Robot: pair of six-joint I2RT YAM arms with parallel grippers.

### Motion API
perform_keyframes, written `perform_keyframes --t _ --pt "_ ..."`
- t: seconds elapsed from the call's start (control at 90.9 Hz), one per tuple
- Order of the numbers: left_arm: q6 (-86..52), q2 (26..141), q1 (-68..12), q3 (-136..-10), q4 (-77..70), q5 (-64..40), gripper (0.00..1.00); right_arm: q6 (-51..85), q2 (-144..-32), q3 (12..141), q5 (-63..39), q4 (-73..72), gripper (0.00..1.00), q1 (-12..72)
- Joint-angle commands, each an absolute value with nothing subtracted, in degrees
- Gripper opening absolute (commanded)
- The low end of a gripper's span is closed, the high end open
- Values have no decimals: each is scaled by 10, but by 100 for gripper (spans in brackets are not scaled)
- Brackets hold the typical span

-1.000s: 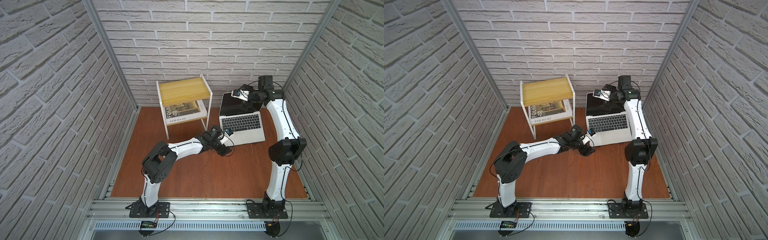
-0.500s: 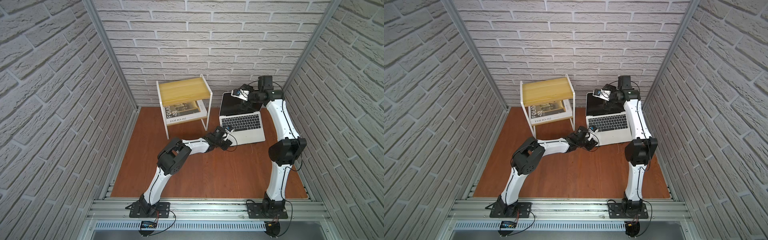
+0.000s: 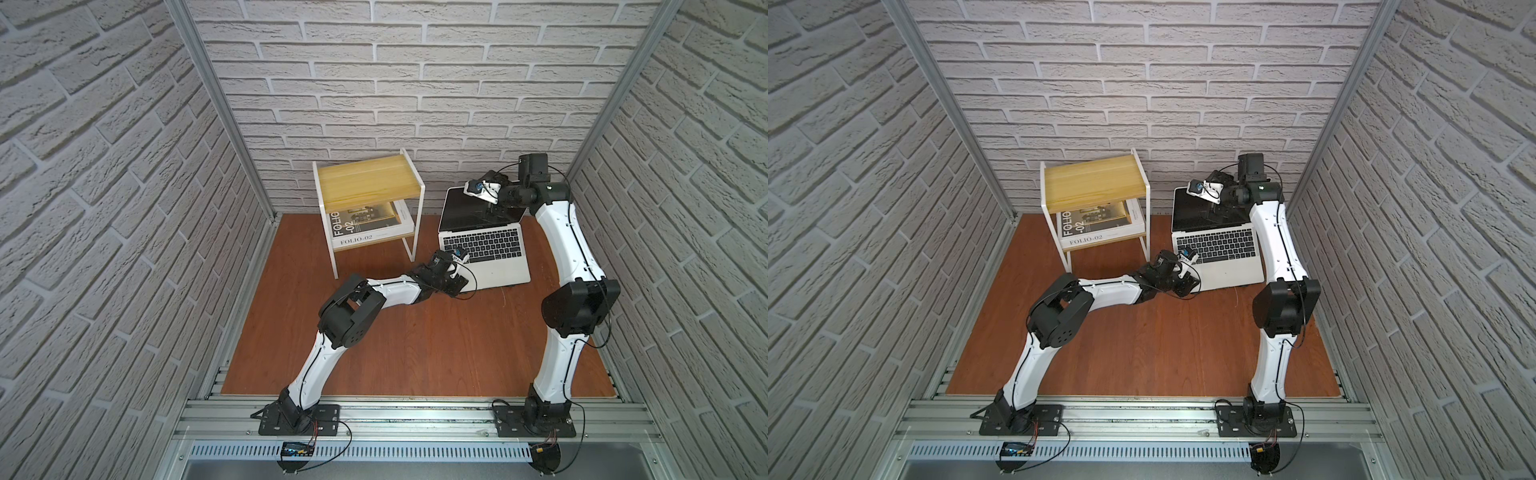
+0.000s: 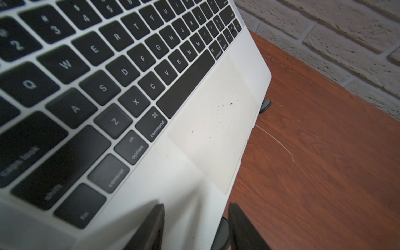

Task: Close the laptop lid and set it aside
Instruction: Close the lid of the laptop.

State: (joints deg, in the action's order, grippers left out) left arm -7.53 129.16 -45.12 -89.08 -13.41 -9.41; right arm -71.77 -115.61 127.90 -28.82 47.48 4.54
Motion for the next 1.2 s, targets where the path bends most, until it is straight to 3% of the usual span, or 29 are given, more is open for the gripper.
perform_keyframes --t 0.0,0.528,0.715,1.188 --pt "-86 1327 -437 -892 -117 -60 52 -699 -1109 1247 -280 518 97 35" --pt "-97 1344 -439 -898 -117 -52 55 -693 -1032 1114 -292 465 95 32" --pt "-106 1348 -440 -896 -123 -41 56 -690 -1029 1093 -300 468 86 33" --pt "-116 1348 -443 -896 -122 -34 57 -647 -956 962 -279 409 81 32"
